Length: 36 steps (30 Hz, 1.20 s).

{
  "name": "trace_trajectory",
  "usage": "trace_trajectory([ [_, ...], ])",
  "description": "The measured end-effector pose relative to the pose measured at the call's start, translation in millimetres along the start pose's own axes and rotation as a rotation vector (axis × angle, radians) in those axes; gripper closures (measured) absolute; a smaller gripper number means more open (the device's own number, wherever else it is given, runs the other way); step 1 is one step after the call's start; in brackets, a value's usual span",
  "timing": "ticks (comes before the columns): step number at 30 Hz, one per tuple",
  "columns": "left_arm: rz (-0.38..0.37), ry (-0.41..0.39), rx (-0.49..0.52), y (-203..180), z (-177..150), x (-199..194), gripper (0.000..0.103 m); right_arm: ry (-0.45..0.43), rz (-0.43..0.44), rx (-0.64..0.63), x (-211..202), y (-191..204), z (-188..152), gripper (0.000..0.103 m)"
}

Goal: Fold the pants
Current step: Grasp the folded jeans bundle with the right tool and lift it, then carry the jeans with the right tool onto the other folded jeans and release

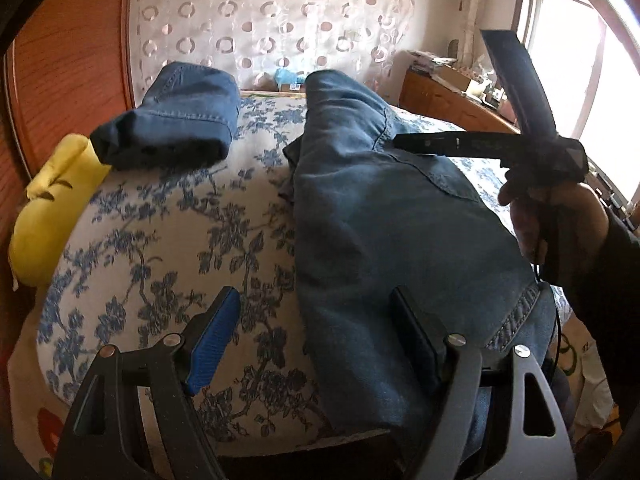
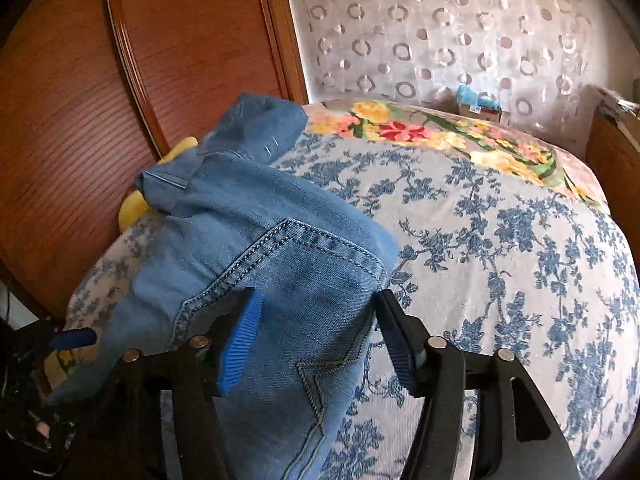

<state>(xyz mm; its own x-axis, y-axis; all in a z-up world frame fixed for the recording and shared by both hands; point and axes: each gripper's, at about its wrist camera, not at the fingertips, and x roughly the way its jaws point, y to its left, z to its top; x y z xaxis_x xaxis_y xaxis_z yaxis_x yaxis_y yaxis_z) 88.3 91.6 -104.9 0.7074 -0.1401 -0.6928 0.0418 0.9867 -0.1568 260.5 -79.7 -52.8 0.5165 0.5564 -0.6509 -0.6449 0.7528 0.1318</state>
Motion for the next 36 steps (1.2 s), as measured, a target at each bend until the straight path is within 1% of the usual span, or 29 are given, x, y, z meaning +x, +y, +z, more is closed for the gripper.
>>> trace_trajectory([
  [1,-0.009,0.000,-0.007,1.0,-1.0,0.3,0.025,0.004,0.012,0.020,1.2,-3.5,-0.4,0.033],
  [3,-0.021,0.000,-0.014,1.3,-2.0,0.6,0.025,0.027,0.035,0.062,0.5,-16.2,-4.3,0.026],
  [7,-0.043,-0.005,-0.026,2.2,1.9,1.9,0.025,0.064,0.093,0.083,-1.3,-17.1,-7.4,0.025],
  [9,-0.063,-0.006,-0.038,5.3,5.7,4.3,0.029,0.097,0.129,0.080,5.0,-17.5,-7.6,0.025],
  [12,-0.102,-0.002,-0.061,9.0,8.0,7.3,0.040,0.166,0.212,0.078,25.1,-20.3,-10.4,0.025],
  [14,-0.130,0.002,-0.065,10.1,8.8,9.3,0.050,0.152,0.214,0.063,28.8,-16.7,-11.4,0.024],
  [15,-0.144,0.005,-0.067,10.7,8.6,10.6,0.053,0.153,0.214,0.063,30.1,-16.1,-10.6,0.024],
  [16,-0.163,0.007,-0.071,11.0,8.7,11.7,0.062,0.155,0.229,0.072,31.2,-16.5,-9.6,0.025],
  [17,-0.186,0.008,-0.077,11.1,9.3,13.0,0.070,0.152,0.239,0.072,30.9,-15.5,-10.4,0.029],
  [18,-0.199,0.011,-0.078,10.6,9.7,13.5,0.072,0.146,0.247,0.066,29.6,-14.9,-11.3,0.037],
  [19,-0.210,0.011,-0.076,9.6,10.3,13.7,0.082,0.136,0.263,0.069,27.1,-15.7,-9.6,0.042],
  [20,-0.221,0.012,-0.074,8.0,11.1,13.2,0.088,0.127,0.285,0.083,22.0,-17.7,-9.1,0.055],
  [21,-0.224,0.011,-0.071,6.2,12.2,11.9,0.091,0.120,0.315,0.095,17.2,-20.4,-6.1,0.067],
  [22,-0.228,0.005,-0.068,5.2,13.9,10.2,0.094,0.112,0.336,0.095,12.0,-19.6,-2.0,0.070],
  [24,-0.238,-0.009,-0.075,7.0,20.1,7.7,0.096,0.088,0.305,0.059,3.1,-11.4,6.1,0.073],
  [26,-0.244,-0.033,-0.086,10.4,28.0,3.1,0.097,0.062,0.281,0.047,-0.7,-5.4,13.6,0.075],
  [29,-0.246,-0.076,-0.093,15.1,44.7,-4.7,0.097,0.008,0.278,0.036,-11.6,6.6,35.2,0.076],
  [34,-0.252,-0.162,-0.102,29.4,80.9,-21.1,0.097,-0.055,0.268,-0.024,-31.4,27.7,74.9,0.076],
  [36,-0.248,-0.202,-0.100,36.5,95.7,-30.2,0.097,-0.082,0.274,-0.044,-39.6,30.3,92.7,0.076],
])
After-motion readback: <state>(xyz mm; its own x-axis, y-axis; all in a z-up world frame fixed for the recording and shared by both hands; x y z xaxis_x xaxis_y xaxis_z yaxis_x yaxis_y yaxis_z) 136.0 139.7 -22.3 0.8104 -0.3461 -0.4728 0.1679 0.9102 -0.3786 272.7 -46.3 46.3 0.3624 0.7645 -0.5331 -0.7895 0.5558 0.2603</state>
